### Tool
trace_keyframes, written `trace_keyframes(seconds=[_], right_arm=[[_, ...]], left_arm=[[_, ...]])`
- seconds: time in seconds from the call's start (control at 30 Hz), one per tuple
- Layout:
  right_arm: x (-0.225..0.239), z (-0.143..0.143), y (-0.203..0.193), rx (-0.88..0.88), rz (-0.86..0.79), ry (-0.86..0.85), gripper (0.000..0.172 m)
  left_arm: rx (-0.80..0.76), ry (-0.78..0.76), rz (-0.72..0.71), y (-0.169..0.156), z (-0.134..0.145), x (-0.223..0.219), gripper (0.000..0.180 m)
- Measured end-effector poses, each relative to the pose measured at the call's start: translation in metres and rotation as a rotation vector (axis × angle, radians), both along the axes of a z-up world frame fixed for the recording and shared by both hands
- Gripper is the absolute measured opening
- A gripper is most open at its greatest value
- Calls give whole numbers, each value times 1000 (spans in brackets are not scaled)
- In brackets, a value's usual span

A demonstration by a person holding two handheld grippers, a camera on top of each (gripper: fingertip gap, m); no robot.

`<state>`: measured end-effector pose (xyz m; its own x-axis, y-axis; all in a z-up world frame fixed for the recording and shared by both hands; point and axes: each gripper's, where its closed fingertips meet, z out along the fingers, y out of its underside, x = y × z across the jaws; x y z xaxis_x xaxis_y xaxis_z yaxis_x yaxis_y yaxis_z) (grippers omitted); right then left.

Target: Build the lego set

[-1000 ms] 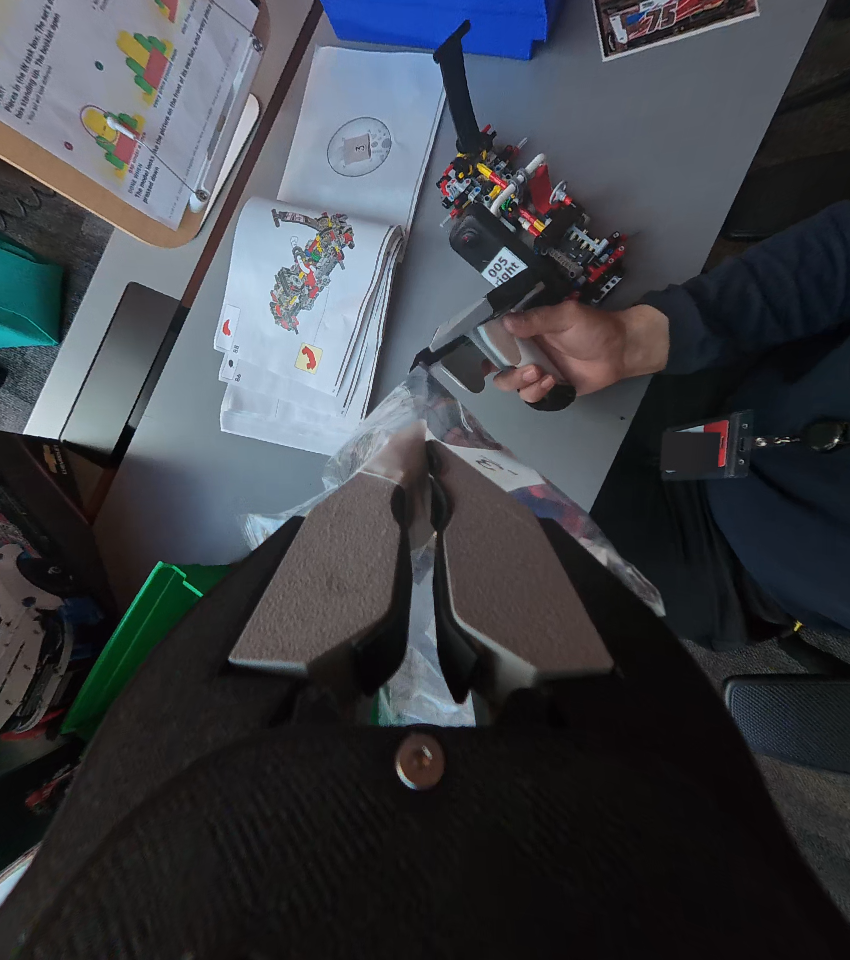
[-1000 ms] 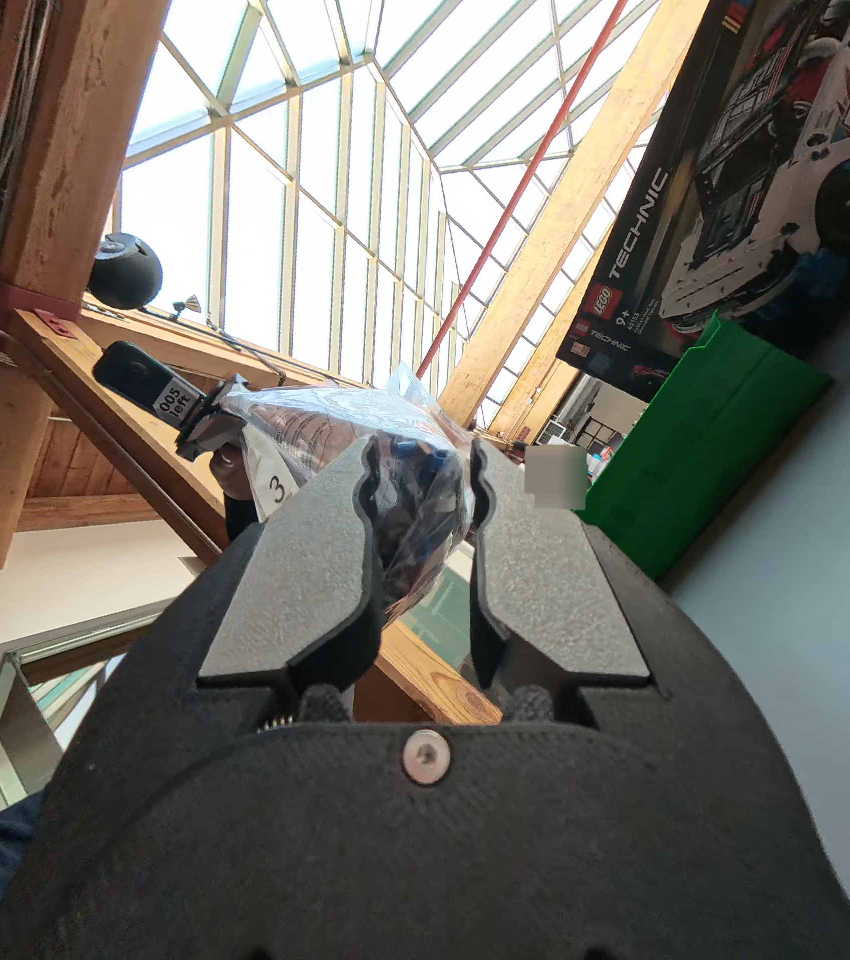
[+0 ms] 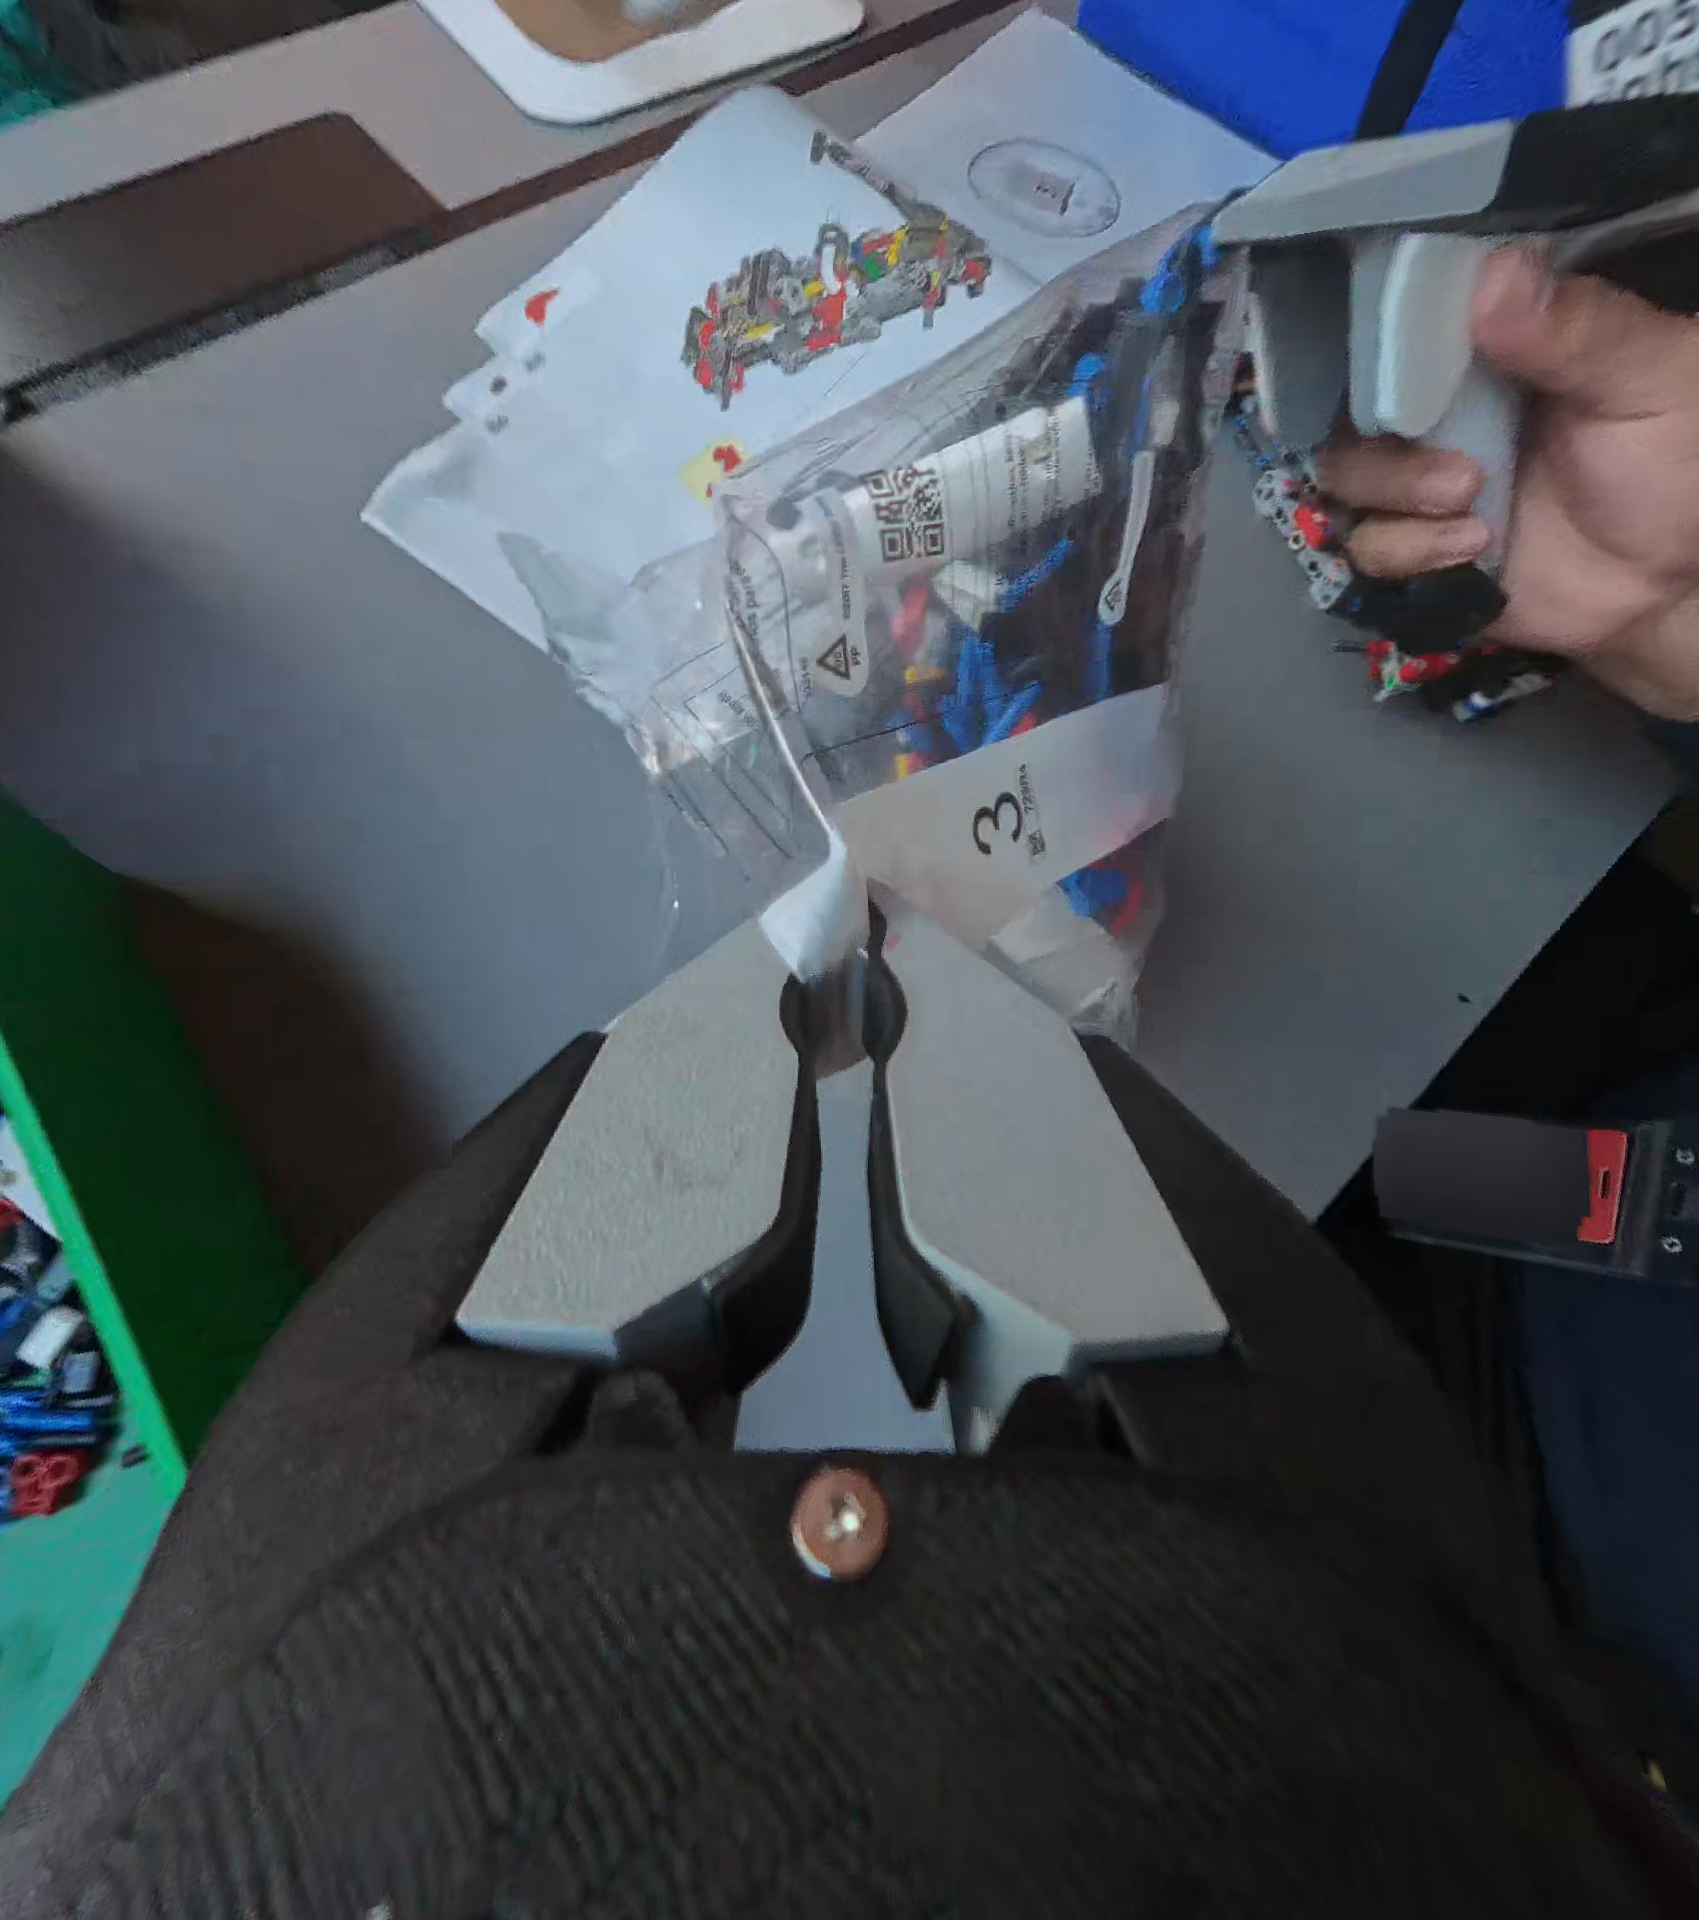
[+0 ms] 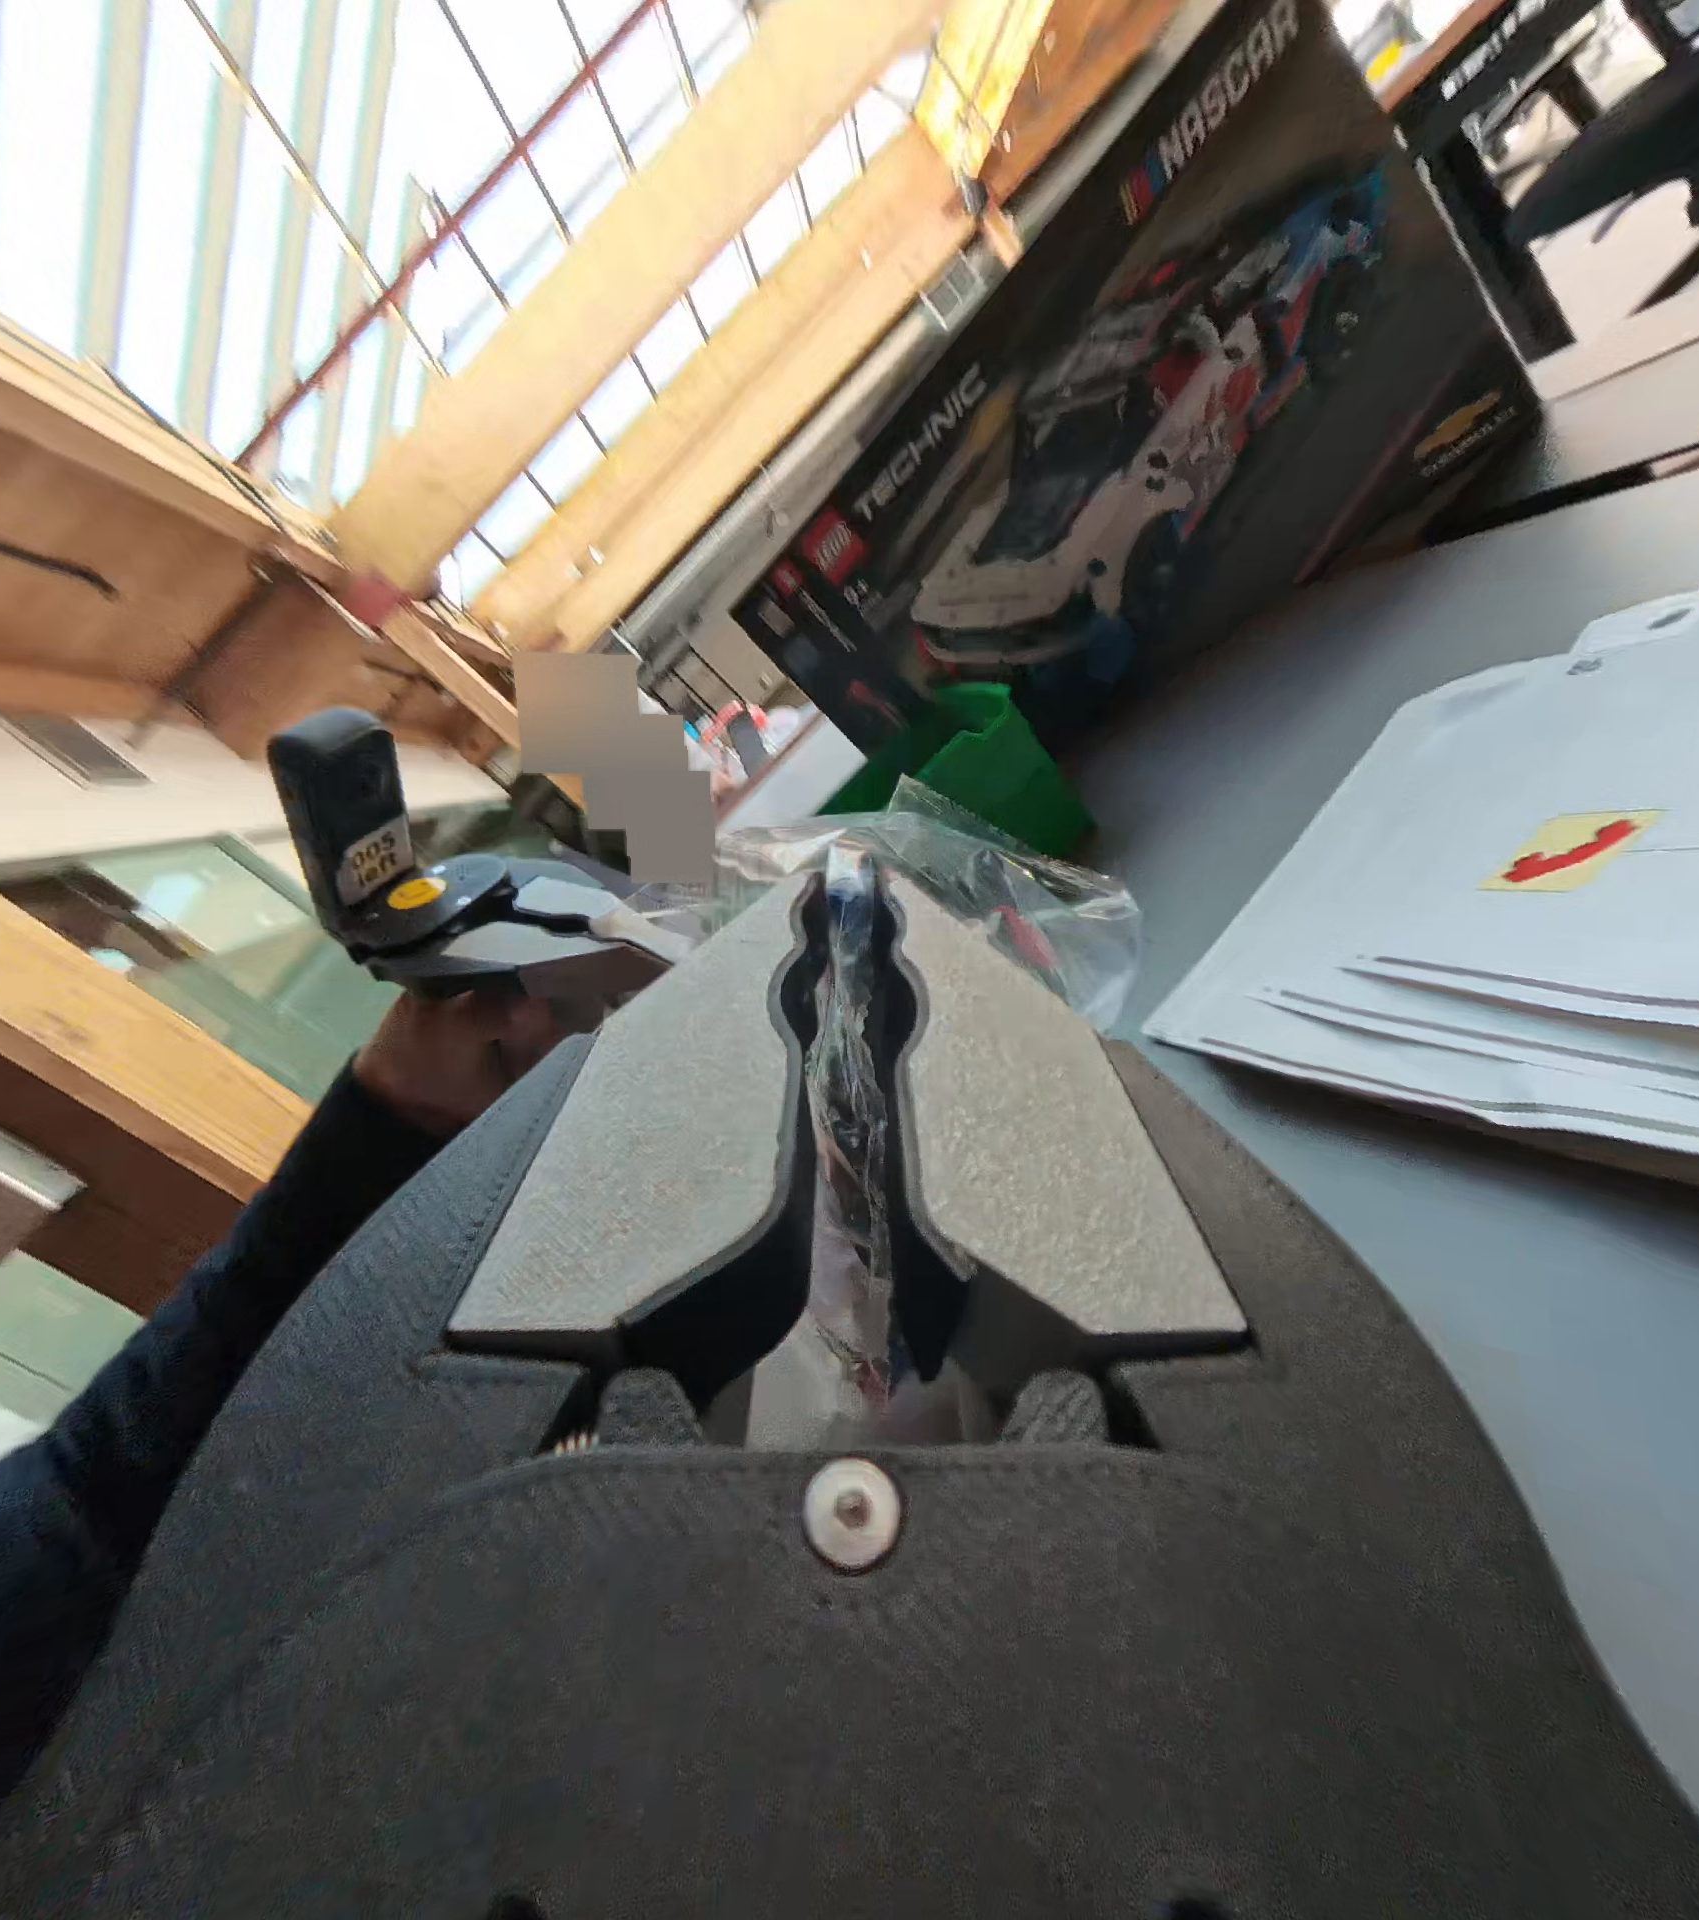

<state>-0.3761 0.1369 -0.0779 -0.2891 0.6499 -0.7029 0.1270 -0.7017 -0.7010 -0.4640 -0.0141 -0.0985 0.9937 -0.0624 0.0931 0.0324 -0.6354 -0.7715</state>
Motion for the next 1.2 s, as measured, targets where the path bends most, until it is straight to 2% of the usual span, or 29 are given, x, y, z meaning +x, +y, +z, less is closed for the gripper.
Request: trace_keyframes(seconds=[0.1,0.17,0.23,0.3,0.4,0.5,0.57,0.63,0.7,0.77,0.83,0.9,0.97,1.0,1.17,1.2], right_arm=[[-12,-4,-8,162,24,-117,4],[-20,-1,-14,264,46,-182,4],[-29,0,-19,365,70,-252,5],[-37,0,-21,427,75,-296,4],[-48,-4,-21,431,78,-337,2],[-58,-8,-26,406,98,-367,2],[-63,-10,-30,411,111,-384,2],[-64,-10,-36,399,130,-389,2],[-63,-12,-39,398,136,-393,2],[-62,-15,-37,392,132,-398,2],[-60,-17,-37,363,145,-396,2],[-58,-19,-37,356,154,-400,2],[-57,-21,-36,355,162,-401,2],[-56,-22,-37,351,169,-402,2],[-54,-32,-43,324,230,-421,1],[-53,-32,-44,320,242,-422,1]], left_arm=[[27,-94,97,-5,-33,-12,1],[45,-122,201,-12,-41,-25,20],[47,-75,328,-28,-39,-38,41],[83,46,376,-46,-26,-30,43],[80,176,366,-67,-16,6,57],[20,80,224,-59,-38,82,72],[-47,54,144,-45,-73,126,70],[-144,154,175,-36,-112,137,70],[-175,204,231,-27,-132,138,69],[-166,294,298,-24,-133,129,58],[-160,309,365,-26,-130,123,52],[-145,333,413,-28,-130,117,38],[-151,420,463,-32,-130,105,20],[-155,455,487,-35,-130,100,17],[-169,508,626,-53,-124,88,54],[-148,528,633,-56,-120,88,49]])
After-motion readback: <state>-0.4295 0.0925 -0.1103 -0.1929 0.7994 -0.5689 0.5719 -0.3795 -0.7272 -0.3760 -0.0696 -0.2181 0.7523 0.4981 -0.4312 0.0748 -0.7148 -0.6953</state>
